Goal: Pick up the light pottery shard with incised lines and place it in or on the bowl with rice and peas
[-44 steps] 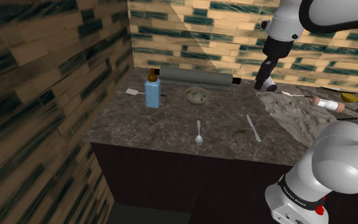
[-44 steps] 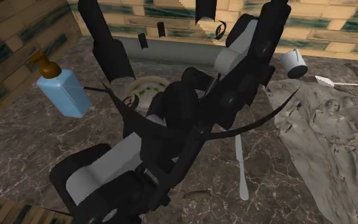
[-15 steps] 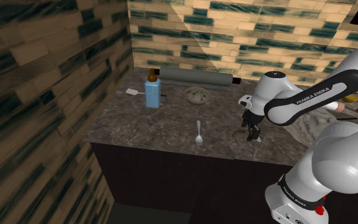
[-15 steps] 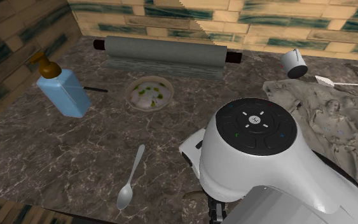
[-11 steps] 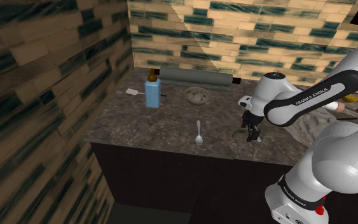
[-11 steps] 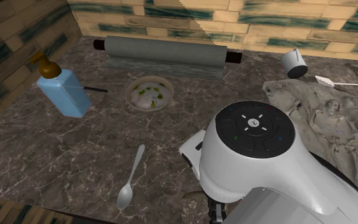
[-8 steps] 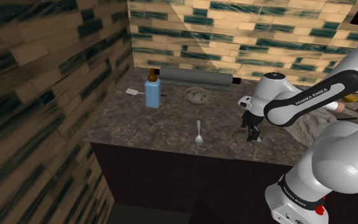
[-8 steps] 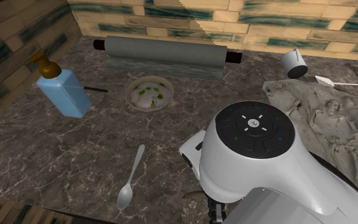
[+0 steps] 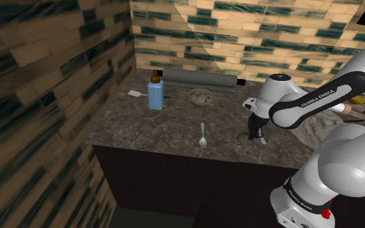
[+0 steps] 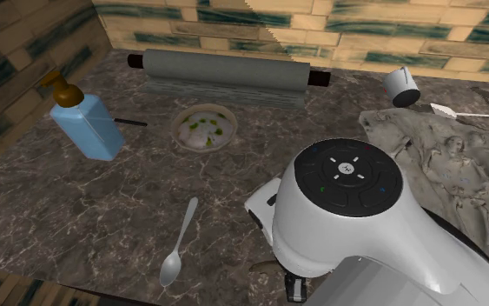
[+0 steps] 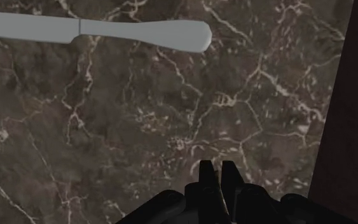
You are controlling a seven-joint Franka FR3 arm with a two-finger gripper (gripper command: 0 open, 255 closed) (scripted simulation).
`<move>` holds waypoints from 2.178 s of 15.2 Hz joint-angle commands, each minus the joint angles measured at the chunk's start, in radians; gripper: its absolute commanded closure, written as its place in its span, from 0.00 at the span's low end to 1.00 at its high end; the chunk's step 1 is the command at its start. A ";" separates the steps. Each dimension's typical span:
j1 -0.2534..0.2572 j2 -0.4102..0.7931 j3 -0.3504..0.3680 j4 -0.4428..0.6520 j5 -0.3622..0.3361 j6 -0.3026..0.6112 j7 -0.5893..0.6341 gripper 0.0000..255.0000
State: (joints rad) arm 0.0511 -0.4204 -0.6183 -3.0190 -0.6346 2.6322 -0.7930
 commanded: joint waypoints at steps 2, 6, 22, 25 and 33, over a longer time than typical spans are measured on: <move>0.000 0.000 0.000 0.000 0.000 0.000 0.000 1.00; -0.006 -0.100 0.021 0.007 0.020 -0.107 -0.013 1.00; 0.002 -0.379 0.117 0.094 0.127 -0.466 -0.057 1.00; 0.006 -0.410 0.135 0.119 0.146 -0.522 -0.063 1.00; 0.020 -0.470 0.179 0.196 0.193 -0.657 -0.077 1.00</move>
State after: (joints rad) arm 0.0691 -0.8870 -0.4438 -2.8343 -0.4468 1.9907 -0.8679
